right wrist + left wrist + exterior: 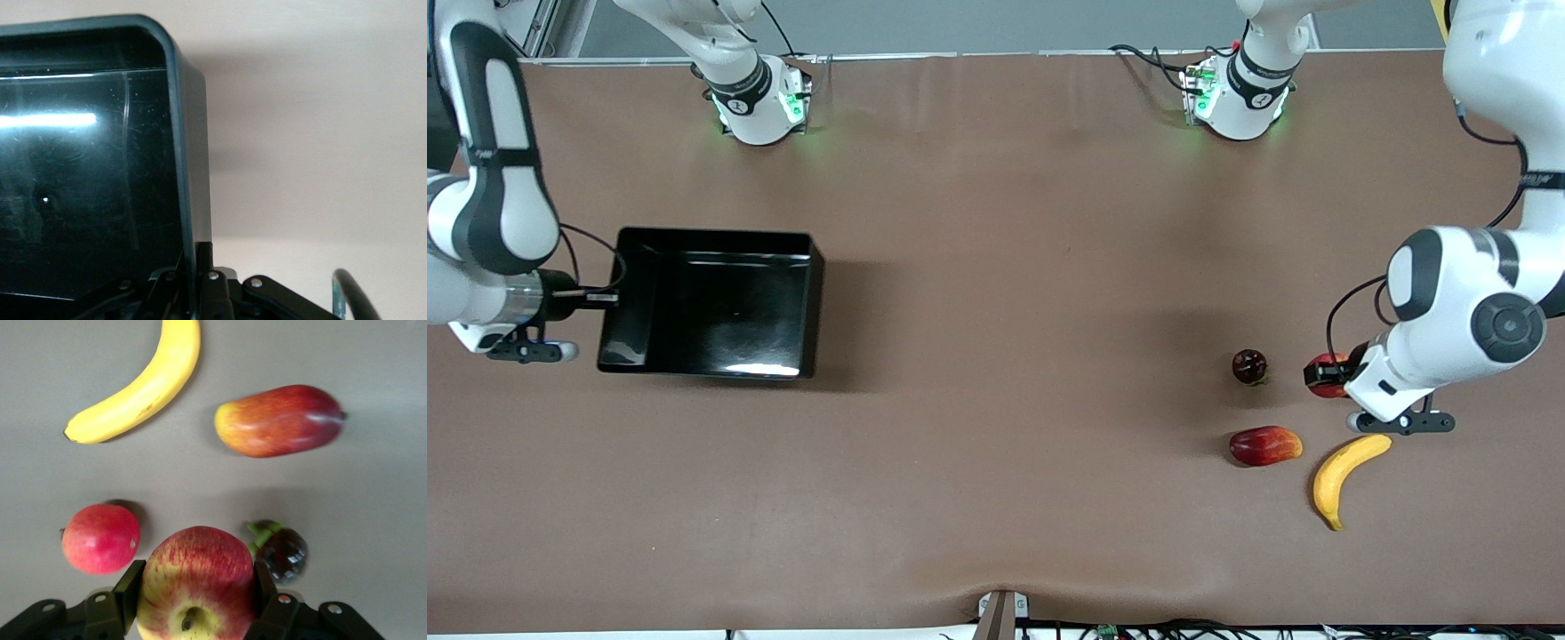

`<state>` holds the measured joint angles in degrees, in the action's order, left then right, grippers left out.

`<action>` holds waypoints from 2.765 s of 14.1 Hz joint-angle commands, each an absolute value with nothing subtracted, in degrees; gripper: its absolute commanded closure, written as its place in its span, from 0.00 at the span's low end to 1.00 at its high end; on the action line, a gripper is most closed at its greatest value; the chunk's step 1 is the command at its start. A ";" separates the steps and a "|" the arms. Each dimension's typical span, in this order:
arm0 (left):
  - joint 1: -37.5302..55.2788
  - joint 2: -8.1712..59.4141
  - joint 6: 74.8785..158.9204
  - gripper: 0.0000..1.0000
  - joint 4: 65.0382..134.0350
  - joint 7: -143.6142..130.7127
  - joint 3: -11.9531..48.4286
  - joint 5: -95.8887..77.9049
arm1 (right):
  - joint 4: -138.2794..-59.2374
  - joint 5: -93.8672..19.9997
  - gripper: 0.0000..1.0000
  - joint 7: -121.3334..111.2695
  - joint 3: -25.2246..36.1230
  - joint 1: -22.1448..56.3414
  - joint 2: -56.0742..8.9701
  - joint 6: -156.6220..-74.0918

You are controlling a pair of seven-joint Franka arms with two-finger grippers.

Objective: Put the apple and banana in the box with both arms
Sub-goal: 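Close the left gripper on the apple while the right gripper pushes the box, then lift the apple with the left gripper while the right gripper withdraws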

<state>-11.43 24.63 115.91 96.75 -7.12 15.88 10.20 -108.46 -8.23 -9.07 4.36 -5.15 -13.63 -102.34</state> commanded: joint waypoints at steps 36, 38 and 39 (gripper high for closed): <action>-3.62 19.41 114.67 1.00 102.21 -49.90 39.38 7.73 | -75.15 -5.28 0.00 33.40 -15.03 11.44 -25.77 -88.81; -0.72 20.30 120.21 1.00 105.80 -50.18 39.37 13.32 | -75.41 0.31 0.00 33.57 -13.37 9.67 -20.59 -81.51; -0.01 21.61 123.80 1.00 107.39 -50.71 39.37 15.10 | -75.67 4.27 0.00 33.31 -11.97 9.67 -18.39 -78.60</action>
